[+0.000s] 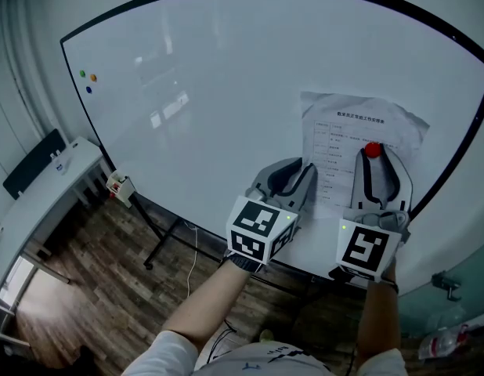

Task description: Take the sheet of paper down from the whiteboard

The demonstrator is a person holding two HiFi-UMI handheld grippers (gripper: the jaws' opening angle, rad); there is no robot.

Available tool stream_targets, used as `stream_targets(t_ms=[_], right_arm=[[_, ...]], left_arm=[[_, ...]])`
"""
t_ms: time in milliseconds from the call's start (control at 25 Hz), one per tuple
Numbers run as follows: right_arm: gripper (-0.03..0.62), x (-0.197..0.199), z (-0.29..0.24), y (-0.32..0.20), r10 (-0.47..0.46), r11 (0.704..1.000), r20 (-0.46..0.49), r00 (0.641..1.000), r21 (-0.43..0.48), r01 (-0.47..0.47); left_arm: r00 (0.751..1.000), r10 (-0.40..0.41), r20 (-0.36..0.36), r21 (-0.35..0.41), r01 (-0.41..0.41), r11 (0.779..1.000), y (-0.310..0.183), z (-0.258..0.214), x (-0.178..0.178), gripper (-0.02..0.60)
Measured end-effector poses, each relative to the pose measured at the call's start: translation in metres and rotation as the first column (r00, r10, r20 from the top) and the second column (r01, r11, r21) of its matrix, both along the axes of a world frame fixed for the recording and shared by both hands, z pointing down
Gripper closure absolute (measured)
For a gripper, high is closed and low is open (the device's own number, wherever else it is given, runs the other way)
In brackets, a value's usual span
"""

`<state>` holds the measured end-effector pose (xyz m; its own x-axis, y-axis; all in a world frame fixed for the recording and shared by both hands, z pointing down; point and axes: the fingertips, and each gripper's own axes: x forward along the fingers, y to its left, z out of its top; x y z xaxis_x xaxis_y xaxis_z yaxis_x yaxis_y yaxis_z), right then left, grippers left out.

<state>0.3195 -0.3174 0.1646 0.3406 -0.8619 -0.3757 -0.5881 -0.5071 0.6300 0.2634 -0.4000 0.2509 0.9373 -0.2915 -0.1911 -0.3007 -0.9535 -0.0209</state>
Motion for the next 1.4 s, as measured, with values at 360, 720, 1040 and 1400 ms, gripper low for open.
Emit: stream_targets(t_ms=[360, 720, 1040, 1400], right_arm=[[0.464, 0.001, -0.001, 0.005, -0.084, 0.996, 0.057, 0.995, 0.045, 0.082], [0.464, -0.011, 0.007, 0.024, -0.201, 0.979, 0.188, 0.961, 0.078, 0.189], [0.464, -0.045, 0.052, 0.053, -0.268, 0.963, 0.264, 0.927, 0.038, 0.267], [0.464, -0.099, 0.088, 0.081, -0.332, 0.939, 0.418, 0.846, 0.056, 0.34]], left_arm=[[0.999, -0.041, -0.005, 0.02, 0.041, 0.999, 0.001, -0.004, -0.006, 0.569], [0.997, -0.076, -0.031, 0.058, 0.077, 0.995, 0.018, -0.011, -0.032, 0.569], [0.992, -0.126, 0.019, 0.03, 0.125, 0.992, 0.033, 0.035, -0.085, 0.569], [0.977, -0.182, 0.108, 0.011, 0.182, 0.983, 0.052, 0.081, -0.153, 0.569]])
